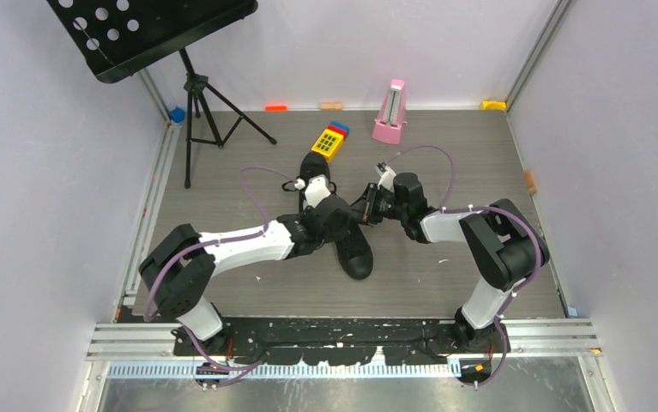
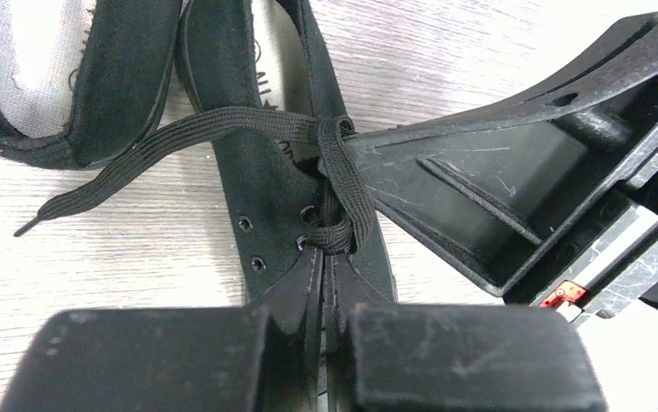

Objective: Tie the shoes
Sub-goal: Wrap the shoelace around the shoelace.

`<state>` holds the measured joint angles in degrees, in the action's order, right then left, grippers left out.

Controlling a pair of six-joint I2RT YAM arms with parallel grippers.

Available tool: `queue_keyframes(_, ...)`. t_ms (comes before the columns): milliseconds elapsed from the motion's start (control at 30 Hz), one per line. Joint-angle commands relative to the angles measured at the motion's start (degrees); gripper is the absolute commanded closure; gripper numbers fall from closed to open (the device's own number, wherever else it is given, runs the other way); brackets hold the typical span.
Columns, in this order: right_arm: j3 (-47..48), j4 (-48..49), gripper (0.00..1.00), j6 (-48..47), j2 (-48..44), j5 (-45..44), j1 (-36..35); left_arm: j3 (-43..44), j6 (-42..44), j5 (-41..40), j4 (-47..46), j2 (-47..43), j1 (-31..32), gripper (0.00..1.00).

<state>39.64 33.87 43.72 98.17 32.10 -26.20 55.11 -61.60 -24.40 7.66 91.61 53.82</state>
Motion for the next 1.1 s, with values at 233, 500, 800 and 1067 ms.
queue_keyframes(233,-0.50,1.86,1.00,-0.66,-1.53,0.59,-0.24,4.77,10.16,7.16,11.12,-3.20,-2.08,1.00)
queue_keyframes(500,-2.00,-0.34,1.00,-1.90,-4.66,-1.30,-0.19,3.56,17.22,10.37,10.16,-4.19,-3.69,1.00)
queue_keyframes(800,-2.56,-0.58,1.00,-1.76,-4.78,-1.42,-0.08,2.26,22.90,17.22,5.82,-3.14,-4.34,1.00)
queue_keyframes(1067,-2.71,-1.00,0.96,-1.38,-6.04,-1.86,-0.09,1.11,24.42,15.16,3.59,-2.60,-4.34,1.00)
